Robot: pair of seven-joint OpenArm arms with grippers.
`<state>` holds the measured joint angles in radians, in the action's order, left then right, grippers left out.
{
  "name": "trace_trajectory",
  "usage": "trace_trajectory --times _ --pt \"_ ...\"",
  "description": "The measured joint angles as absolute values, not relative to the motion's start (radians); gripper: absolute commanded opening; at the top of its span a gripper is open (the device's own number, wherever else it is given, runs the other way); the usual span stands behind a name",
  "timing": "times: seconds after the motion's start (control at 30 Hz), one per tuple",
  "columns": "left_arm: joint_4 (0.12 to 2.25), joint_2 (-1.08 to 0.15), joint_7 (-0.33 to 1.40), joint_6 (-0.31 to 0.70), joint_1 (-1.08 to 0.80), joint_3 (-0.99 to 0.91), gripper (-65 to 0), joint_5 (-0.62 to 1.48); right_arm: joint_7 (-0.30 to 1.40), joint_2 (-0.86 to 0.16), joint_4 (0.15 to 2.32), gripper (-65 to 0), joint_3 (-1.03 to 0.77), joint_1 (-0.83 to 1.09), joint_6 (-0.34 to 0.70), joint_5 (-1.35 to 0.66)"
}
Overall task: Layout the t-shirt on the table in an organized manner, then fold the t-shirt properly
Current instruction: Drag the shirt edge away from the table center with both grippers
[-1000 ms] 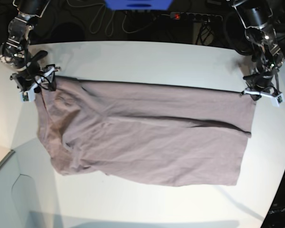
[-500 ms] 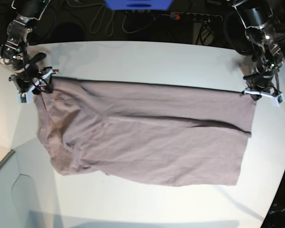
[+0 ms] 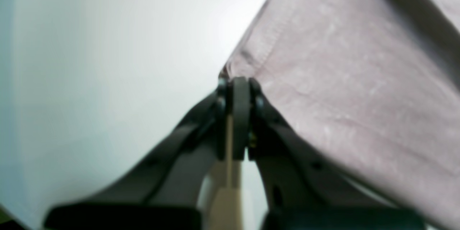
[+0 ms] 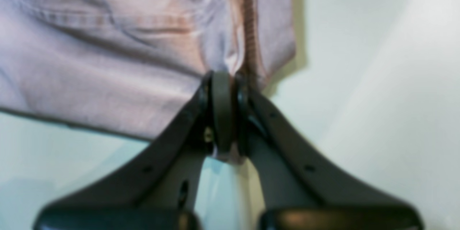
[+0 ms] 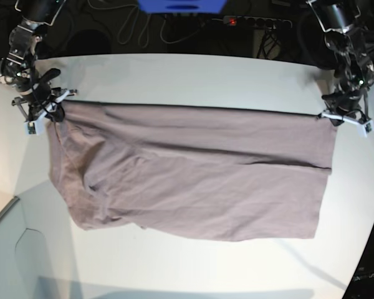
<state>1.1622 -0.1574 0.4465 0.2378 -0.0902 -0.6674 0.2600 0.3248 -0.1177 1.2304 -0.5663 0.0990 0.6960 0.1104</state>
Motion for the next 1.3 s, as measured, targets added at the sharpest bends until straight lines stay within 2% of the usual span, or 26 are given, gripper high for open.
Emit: trace_trajectory --times 0.23,1.0,1.3 --pt "1.256 -0.150 0.461 0.232 -0.152 -0.670 -65.0 0.256 0.360 -0.107 1.335 -65.0 -0.565 0.170 0.699 0.134" --pt "1.296 -0.146 0.453 0.236 -0.268 -0.669 -65.0 0.263 0.298 -0.109 1.349 -65.0 -0.564 0.287 0.695 0.097" --pt "1.322 -0.135 0.453 0.232 -0.301 -0.670 -65.0 0.263 0.300 -0.066 1.408 -65.0 -0.569 0.347 0.695 0.100"
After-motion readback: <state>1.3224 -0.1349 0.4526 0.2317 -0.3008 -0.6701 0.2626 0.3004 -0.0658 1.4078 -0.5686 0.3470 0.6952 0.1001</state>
